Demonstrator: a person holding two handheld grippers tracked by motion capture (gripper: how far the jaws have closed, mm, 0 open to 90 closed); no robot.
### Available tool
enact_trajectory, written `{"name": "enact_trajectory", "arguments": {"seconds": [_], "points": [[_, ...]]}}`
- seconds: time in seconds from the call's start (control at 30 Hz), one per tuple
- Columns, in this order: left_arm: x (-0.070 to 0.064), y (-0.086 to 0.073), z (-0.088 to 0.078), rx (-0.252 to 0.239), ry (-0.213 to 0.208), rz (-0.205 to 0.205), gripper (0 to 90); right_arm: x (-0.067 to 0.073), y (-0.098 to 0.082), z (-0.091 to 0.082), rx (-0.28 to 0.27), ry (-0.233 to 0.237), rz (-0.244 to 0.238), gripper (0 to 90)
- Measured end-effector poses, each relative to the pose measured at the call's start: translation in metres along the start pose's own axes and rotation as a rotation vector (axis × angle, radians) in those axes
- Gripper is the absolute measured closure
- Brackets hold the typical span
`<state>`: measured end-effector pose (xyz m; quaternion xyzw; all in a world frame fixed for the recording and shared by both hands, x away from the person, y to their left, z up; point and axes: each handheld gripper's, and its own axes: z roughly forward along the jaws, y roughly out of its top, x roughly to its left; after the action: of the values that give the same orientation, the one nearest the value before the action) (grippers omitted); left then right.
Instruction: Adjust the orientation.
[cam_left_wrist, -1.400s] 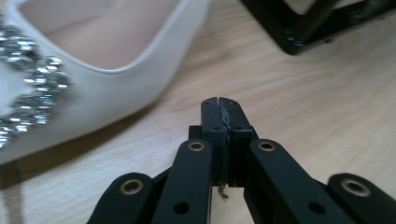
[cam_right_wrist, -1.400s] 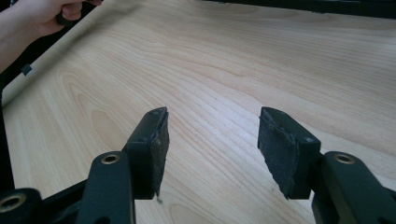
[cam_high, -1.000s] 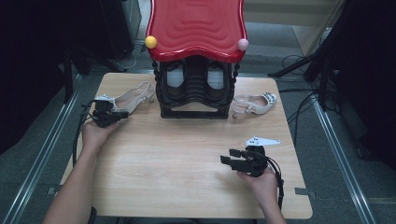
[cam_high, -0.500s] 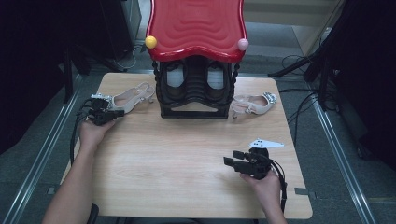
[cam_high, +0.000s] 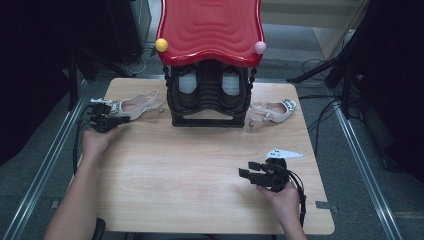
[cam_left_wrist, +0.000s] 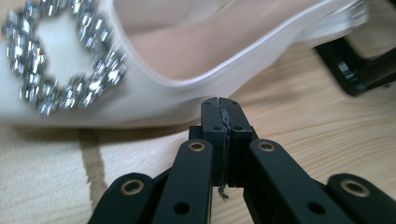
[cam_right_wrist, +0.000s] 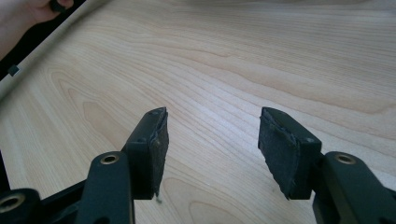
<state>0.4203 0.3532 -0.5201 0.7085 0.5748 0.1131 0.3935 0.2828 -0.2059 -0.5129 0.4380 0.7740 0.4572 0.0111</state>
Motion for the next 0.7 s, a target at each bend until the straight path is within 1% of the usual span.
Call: {"name": "enact_trajectory", "arguments": {"seconds": [0.1,0.17,0.2,0.27,0.3,0.37,0.43,0.47,0.53,0.57,0.6,0.63,0.67,0.7], "points": [[-0.009,0.007,-0.005,-0.015,-0.01,0.008,90.0,0.0,0.0,0.001,0.003,0.005,-0.001,44.2],[-0.013,0.012,-0.006,-0.007,0.008,0.022,90.0,0.0,0.001,0.002,0.0,0.009,0.002,44.2],[-0.014,0.016,-0.007,-0.006,0.009,0.028,90.0,0.0,0.001,0.002,0.0,0.009,0.002,44.2],[-0.015,0.02,-0.007,-0.021,0.013,0.018,90.0,0.0,0.001,0.004,0.008,0.01,0.001,44.2],[-0.016,0.023,-0.007,-0.015,0.014,0.014,90.0,0.0,0.002,0.004,0.009,0.011,-0.001,44.2],[-0.019,0.027,-0.005,-0.012,0.028,0.018,90.0,0.001,0.002,0.006,0.012,0.012,0.0,44.1],[-0.023,0.034,-0.004,-0.016,0.029,0.029,90.0,0.001,0.002,0.008,0.017,0.016,-0.001,44.1],[-0.024,0.038,-0.003,-0.014,0.021,0.028,90.0,0.001,0.002,0.008,0.022,0.017,-0.003,44.1],[-0.027,0.045,0.0,-0.004,0.025,0.036,90.0,0.001,0.001,0.009,0.027,0.015,-0.004,44.1],[-0.029,0.048,0.001,-0.016,0.028,0.035,90.0,0.001,0.001,0.009,0.027,0.015,-0.004,44.1],[-0.029,0.051,0.002,-0.019,0.021,0.029,90.0,0.002,0.001,0.009,0.029,0.015,-0.003,44.1],[-0.03,0.054,0.005,-0.003,0.021,0.015,90.0,0.002,0.001,0.01,0.029,0.016,-0.005,44.1],[-0.032,0.057,0.006,0.008,0.032,0.028,90.0,0.003,0.001,0.01,0.029,0.018,-0.006,44.1],[-0.035,0.06,0.008,0.003,0.037,0.032,90.0,0.003,0.001,0.01,0.031,0.02,-0.011,44.1]]}}
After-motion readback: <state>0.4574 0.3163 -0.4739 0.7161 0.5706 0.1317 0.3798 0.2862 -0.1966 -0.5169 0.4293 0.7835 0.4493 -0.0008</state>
